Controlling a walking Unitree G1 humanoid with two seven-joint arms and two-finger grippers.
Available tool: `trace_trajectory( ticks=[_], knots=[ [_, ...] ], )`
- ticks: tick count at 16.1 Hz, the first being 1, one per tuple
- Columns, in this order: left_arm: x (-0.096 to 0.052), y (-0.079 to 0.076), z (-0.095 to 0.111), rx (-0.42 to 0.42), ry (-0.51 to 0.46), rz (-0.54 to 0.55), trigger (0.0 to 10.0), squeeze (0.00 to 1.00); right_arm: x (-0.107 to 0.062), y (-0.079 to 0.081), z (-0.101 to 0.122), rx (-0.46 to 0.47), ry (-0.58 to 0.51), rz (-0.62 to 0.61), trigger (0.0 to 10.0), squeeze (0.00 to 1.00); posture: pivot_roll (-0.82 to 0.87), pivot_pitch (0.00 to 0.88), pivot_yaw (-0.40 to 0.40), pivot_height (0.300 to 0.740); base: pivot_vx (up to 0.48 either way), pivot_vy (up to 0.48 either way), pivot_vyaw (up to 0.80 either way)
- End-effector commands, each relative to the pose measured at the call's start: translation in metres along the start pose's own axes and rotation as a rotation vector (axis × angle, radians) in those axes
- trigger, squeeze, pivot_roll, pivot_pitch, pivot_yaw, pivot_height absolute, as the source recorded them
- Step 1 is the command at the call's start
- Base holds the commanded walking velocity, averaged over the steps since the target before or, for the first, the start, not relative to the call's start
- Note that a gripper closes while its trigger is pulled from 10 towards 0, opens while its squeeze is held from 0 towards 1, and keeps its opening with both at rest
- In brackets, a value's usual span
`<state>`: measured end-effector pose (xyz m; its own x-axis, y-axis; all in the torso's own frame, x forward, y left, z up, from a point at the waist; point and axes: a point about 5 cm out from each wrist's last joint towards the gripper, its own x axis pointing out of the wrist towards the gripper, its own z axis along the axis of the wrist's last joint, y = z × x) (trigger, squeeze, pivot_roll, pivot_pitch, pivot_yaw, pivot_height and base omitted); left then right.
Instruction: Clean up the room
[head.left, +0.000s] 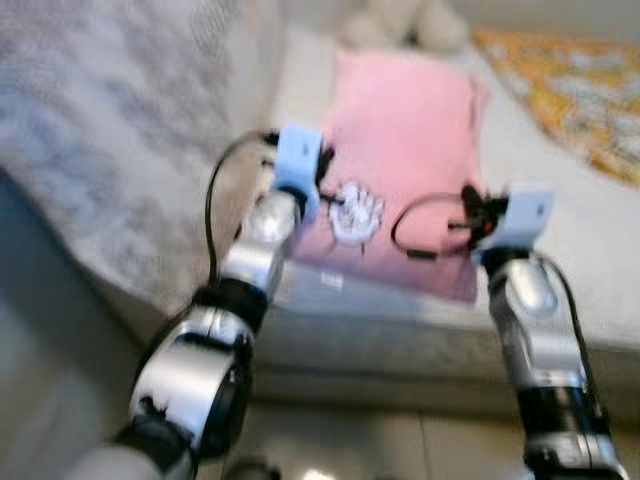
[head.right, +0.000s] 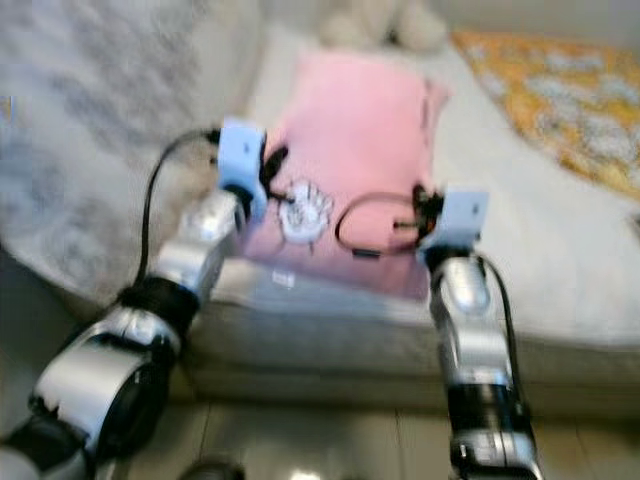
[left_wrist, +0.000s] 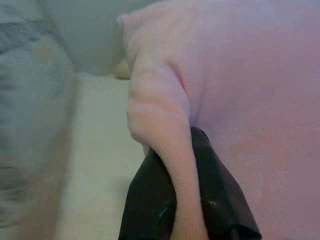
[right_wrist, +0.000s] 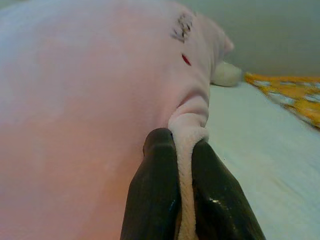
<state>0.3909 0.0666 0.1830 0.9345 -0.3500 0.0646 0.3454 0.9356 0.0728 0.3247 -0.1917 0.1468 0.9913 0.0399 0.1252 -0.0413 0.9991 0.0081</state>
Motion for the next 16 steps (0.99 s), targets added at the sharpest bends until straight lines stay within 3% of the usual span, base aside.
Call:
trace_trajectory(
  ticks=[1,10,13,15,16],
  knots=[
    [-0.001,0.019,0.004,0.014,-0.003,0.081,10.0,0.0,0.003,-0.003,0.005,-0.005,-0.015,-0.022,10.0,0.0,0.11,0.019,-0.025,0.74,0.472,0.0,0.51],
    [0.003,0.009,0.007,0.027,0.001,0.036,10.0,0.0,0.002,-0.007,0.007,0.004,-0.035,-0.049,10.0,0.0,0.11,0.034,-0.015,0.74,0.476,0.0,0.11],
    [0.009,0.001,0.019,-0.007,-0.028,-0.002,10.0,0.0,0.011,-0.017,0.012,0.013,-0.03,-0.059,10.0,0.0,0.11,0.069,-0.009,0.74,0.396,0.0,0.0],
    [0.016,-0.01,0.029,0.004,-0.038,-0.028,10.0,0.0,0.028,-0.024,0.013,0.099,0.022,-0.059,10.0,0.0,0.12,0.118,-0.005,0.74,0.0,0.0,0.0],
    [0.016,-0.01,0.029,0.004,-0.038,-0.028,10.0,0.0,0.028,-0.024,0.013,0.099,0.022,-0.059,10.0,0.0,0.12,0.118,-0.005,0.74,0.0,0.0,0.0]
  ],
)
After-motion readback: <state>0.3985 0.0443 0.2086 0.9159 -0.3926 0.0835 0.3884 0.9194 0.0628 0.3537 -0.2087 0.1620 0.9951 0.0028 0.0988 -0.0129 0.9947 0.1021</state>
